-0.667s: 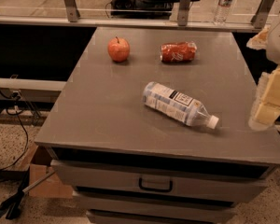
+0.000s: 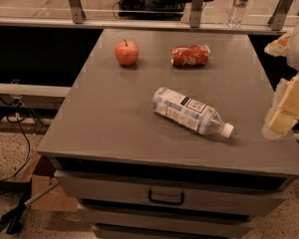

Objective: Move blue plastic bottle near apple

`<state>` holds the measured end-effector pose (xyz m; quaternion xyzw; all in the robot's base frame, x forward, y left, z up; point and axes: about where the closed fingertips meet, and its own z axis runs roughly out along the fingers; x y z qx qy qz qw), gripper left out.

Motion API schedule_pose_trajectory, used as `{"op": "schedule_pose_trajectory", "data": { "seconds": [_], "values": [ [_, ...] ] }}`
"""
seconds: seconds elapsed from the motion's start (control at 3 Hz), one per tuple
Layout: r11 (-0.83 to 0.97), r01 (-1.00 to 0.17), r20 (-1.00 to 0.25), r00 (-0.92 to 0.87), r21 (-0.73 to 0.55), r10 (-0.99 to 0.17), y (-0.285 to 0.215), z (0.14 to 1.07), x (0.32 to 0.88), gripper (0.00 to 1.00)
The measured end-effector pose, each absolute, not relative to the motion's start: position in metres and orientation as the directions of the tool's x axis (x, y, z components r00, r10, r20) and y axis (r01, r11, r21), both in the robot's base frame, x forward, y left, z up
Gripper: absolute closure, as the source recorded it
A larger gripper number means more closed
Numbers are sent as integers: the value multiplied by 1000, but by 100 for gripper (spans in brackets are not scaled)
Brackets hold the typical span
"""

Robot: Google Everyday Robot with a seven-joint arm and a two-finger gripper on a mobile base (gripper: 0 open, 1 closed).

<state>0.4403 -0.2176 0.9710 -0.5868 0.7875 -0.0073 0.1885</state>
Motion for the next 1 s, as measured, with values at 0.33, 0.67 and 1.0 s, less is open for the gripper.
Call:
{"op": "schedule_pose_trajectory", "data": {
  "seconds": [0.33, 0.67, 1.0],
  "values": [
    [405, -887, -473, -265, -222, -840, -231, 952, 445, 0],
    [477, -845, -633, -236, -240, -737, -231, 942, 448, 0],
    [543, -807, -756, -202, -232, -623, -221, 937, 462, 0]
  ]
}}
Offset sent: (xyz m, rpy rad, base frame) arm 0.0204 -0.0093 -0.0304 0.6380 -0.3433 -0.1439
